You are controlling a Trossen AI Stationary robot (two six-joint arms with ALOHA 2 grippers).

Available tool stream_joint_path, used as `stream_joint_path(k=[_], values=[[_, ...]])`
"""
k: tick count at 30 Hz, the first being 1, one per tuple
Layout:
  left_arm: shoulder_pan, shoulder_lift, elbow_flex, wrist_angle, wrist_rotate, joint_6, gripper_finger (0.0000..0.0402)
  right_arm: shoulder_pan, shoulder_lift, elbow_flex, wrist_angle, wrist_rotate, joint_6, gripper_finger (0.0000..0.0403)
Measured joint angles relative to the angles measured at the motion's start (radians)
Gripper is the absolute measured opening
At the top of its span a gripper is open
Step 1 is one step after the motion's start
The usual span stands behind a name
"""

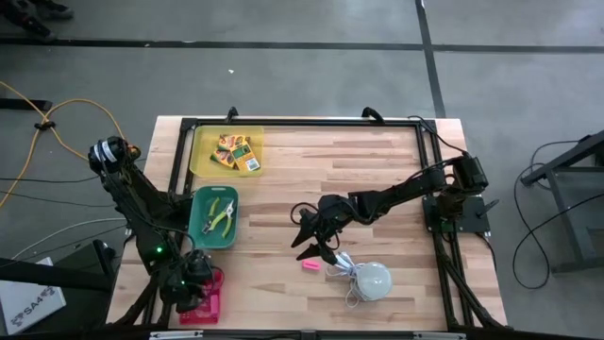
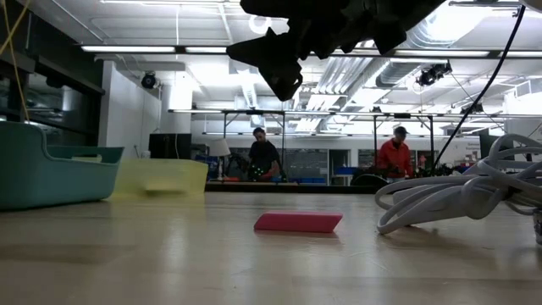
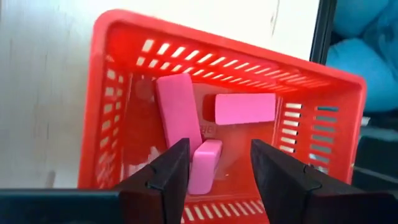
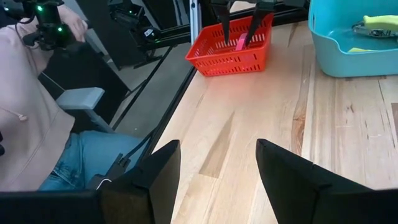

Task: Pick & Place School Supplies
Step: Put the top pink eraser into the red basket, then put the pink eraser into the red basket

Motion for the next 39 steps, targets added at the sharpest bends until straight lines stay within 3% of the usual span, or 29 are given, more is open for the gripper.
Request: stream_joint_path(k=[12,20,27,31,39], values=[[0.075,0.000,0.000,0.018,-0.007,0.238,0.0165,0.000,0.000,0.000,0.000,0.002,0.003,0.0199],[0.090,-0.018,0.000,0.150,0.068,0.238,0.0165,0.000,0.000,0.000,0.000,0.002,0.004,0.0199],[0.094,-0.113,0.001,0.172,0.070,0.219,0.0165,0.000,0.000,0.000,-0.062,0.007,0.004,0.0199],[0.125,-0.162,0.001,0.168,0.025,0.249,0.0165,0.006,0.000,-0.001,-0.208,0.097,0.004,0.0199],[0.278,-0.175,0.002,0.168,0.015,0.502,0.0165,0.059,0.000,-0.001,-0.346,0.255,-0.045,0.0199]])
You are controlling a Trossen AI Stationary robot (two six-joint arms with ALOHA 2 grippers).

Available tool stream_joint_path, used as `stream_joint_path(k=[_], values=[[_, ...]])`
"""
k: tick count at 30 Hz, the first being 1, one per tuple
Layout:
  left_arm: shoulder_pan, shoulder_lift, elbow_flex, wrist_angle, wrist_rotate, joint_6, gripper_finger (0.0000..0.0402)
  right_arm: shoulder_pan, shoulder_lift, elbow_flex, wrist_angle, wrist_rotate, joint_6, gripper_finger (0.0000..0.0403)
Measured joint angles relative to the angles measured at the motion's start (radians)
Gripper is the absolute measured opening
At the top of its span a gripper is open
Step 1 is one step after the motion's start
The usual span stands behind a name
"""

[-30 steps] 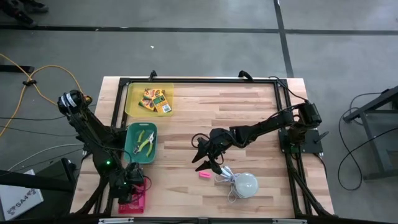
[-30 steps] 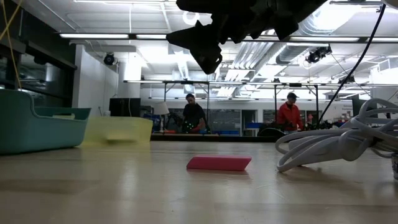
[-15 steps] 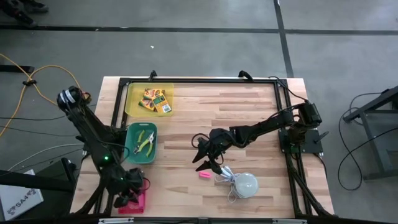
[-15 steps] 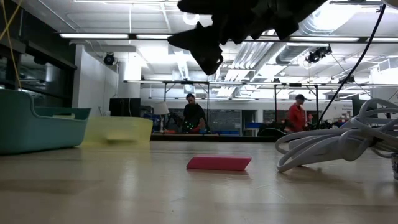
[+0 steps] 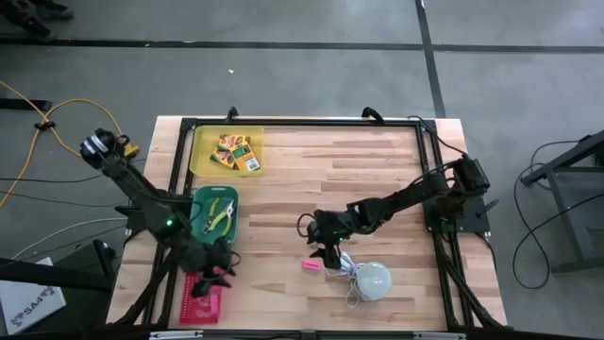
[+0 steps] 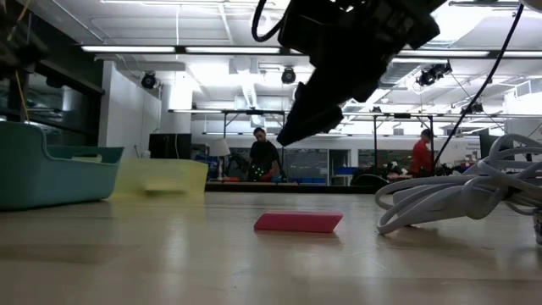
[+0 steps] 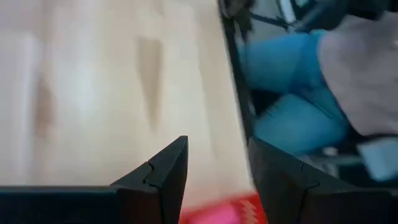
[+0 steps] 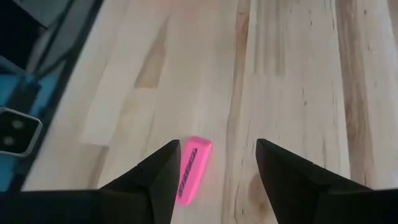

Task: Pick & Place School Supplies
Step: Put the pink eraser into the red basket

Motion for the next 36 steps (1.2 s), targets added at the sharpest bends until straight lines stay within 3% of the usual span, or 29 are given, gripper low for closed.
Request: stream_joint_path(k=[9,17,26,36], values=[[0.162,0.000,0.000,0.001,-0.026,0.196,0.0165,0.068,0.000,0.002,-0.045,0.138,-0.039,0.0199],[0.248,0.000,0.000,0.005,-0.026,0.210,0.0165,0.068,0.061,0.164,-0.304,0.138,-0.043,0.0199],[0.271,0.001,0.000,0.016,-0.079,0.211,0.0165,0.089,0.240,0.362,-0.509,0.161,-0.042,0.0199],[0.271,0.001,0.000,0.016,-0.084,0.236,0.0165,0.115,0.290,0.440,-0.536,0.167,0.046,0.0199]])
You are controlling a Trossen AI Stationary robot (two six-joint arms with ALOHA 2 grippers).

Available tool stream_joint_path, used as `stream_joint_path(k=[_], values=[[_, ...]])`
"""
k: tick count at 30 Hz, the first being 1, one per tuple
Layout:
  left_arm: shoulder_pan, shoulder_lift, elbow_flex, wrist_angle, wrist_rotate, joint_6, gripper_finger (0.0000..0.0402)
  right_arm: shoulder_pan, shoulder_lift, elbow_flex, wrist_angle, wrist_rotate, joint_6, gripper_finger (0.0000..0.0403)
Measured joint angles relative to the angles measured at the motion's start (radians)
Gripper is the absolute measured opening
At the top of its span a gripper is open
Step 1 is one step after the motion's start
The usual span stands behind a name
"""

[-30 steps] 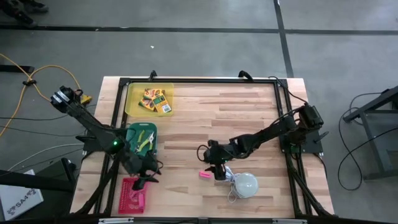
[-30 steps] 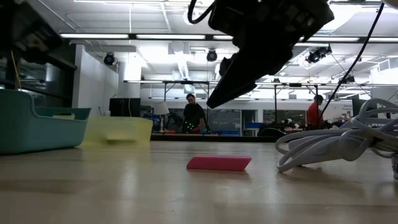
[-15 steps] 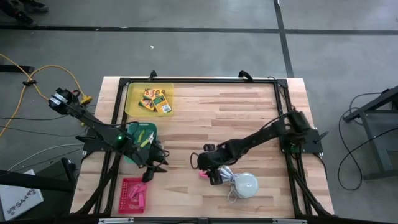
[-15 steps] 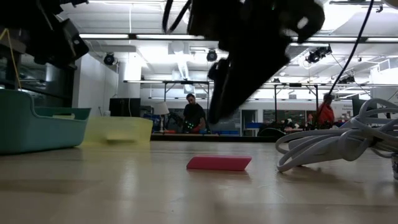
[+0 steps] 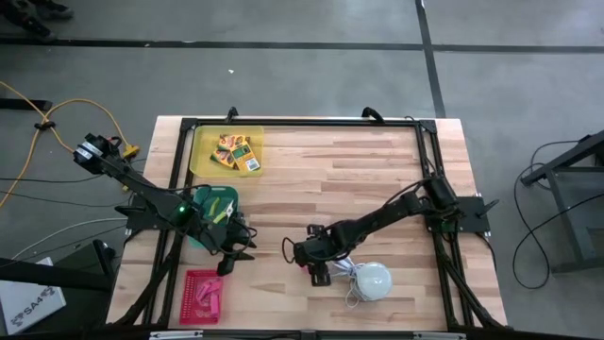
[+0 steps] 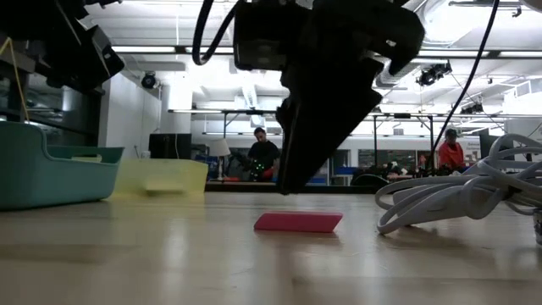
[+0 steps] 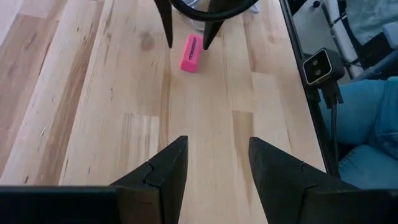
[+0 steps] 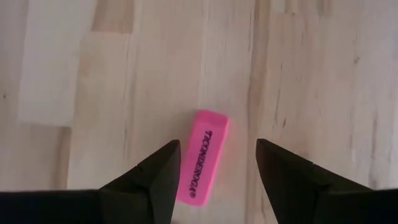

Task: Pick & Place School Supplies
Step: Put the pink eraser into the red basket

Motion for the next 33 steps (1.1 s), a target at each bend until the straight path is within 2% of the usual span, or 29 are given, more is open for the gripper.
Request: stream_joint_path(k=[23,33], values=[[0.000,0.000,0.000,-0.003,0.000,-0.002,0.0165,0.009,0.046,-0.001,-0.009,0.020,0.151,0.0199],[-0.017,0.034,0.000,-0.004,0.002,-0.005,0.0165,0.015,0.048,0.000,-0.007,0.023,0.160,0.0199]])
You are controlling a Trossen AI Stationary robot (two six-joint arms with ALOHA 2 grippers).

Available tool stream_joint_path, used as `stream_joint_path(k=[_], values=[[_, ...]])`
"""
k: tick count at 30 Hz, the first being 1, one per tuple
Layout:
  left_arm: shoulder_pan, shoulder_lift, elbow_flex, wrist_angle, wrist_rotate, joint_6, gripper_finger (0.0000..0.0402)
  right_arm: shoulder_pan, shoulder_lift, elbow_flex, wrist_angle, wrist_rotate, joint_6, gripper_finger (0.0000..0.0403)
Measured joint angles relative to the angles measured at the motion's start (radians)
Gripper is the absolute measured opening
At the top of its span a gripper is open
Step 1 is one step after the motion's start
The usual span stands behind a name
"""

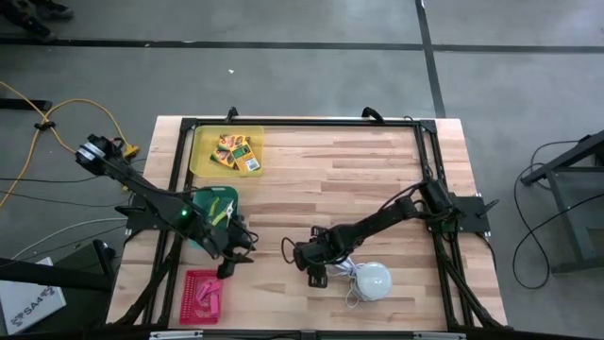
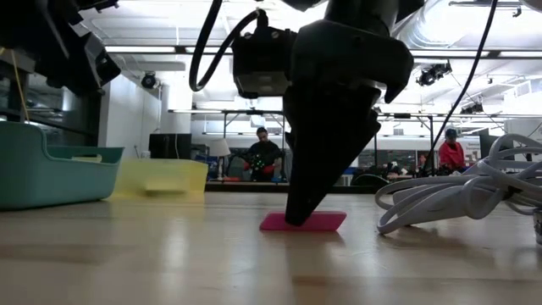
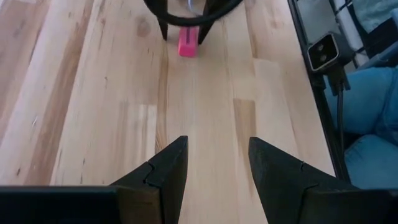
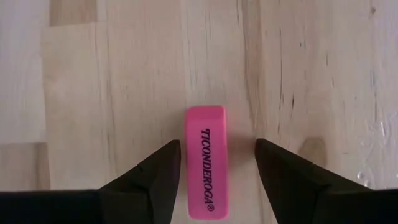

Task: Pick & Place School Supplies
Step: Put the pink eraser into the red basket

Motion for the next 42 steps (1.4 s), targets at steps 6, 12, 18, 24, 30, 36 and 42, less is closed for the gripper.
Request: stream_joint_path(k=[6,12,18,24,30,36,42], values=[[-0.019,0.045,0.000,0.004,0.002,0.000,0.0165,0.000,0.000,0.000,-0.001,-0.004,0.000,0.0193],[-0.025,0.053,0.000,0.010,0.002,0.000,0.0165,-0.001,0.000,0.000,-0.004,-0.015,0.000,0.0142],[-0.025,0.053,0.000,0.031,0.002,0.000,0.0165,-0.001,0.000,0.000,-0.004,-0.024,-0.006,0.0085],[-0.024,0.053,0.000,0.033,0.002,0.000,0.0165,-0.001,-0.001,-0.001,0.008,-0.029,-0.030,0.0065],[-0.024,0.053,0.000,0.043,0.002,0.000,0.0165,0.001,-0.020,-0.003,0.064,-0.074,-0.046,0.0066],[-0.024,0.053,0.000,0.050,0.002,0.001,0.0165,-0.005,-0.043,-0.003,0.152,-0.110,-0.079,0.0065],[-0.045,0.053,0.000,0.082,-0.011,0.139,0.0165,-0.029,-0.075,0.000,0.244,-0.187,-0.080,0.0065]])
